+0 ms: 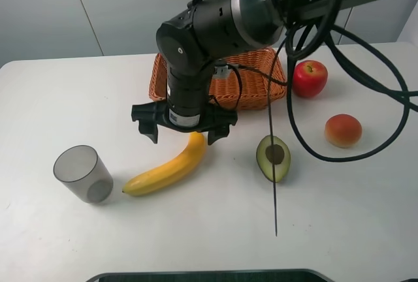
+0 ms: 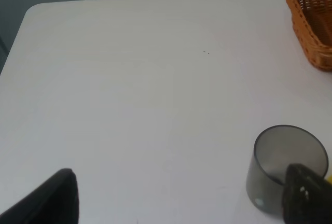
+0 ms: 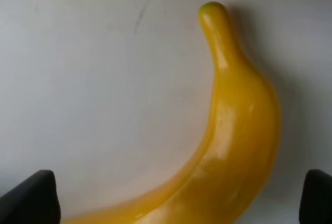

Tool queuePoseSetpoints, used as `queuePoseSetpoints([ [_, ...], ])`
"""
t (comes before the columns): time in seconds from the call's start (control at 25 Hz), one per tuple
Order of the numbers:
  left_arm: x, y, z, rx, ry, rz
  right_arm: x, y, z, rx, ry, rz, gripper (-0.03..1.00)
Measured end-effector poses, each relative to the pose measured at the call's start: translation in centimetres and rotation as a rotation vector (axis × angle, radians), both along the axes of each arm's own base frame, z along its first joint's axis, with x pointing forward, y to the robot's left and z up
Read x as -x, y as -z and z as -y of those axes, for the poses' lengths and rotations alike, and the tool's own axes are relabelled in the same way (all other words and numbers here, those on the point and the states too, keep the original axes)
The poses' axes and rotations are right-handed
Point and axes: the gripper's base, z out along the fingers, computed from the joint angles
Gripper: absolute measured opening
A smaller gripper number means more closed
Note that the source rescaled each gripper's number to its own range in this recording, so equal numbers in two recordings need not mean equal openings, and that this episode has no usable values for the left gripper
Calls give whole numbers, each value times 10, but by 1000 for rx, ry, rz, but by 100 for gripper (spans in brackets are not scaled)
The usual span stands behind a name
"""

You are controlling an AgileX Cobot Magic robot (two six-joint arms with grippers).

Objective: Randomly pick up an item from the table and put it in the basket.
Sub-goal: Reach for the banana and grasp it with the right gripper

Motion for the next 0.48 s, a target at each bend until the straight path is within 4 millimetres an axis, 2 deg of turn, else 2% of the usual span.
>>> queuePoseSetpoints([
  [0.24, 0, 0, 0, 0, 0, 0, 7, 12, 6, 7, 22, -34, 100],
  [0.48, 0, 0, 0, 0, 0, 0, 11, 30, -1, -7, 33, -60, 100],
])
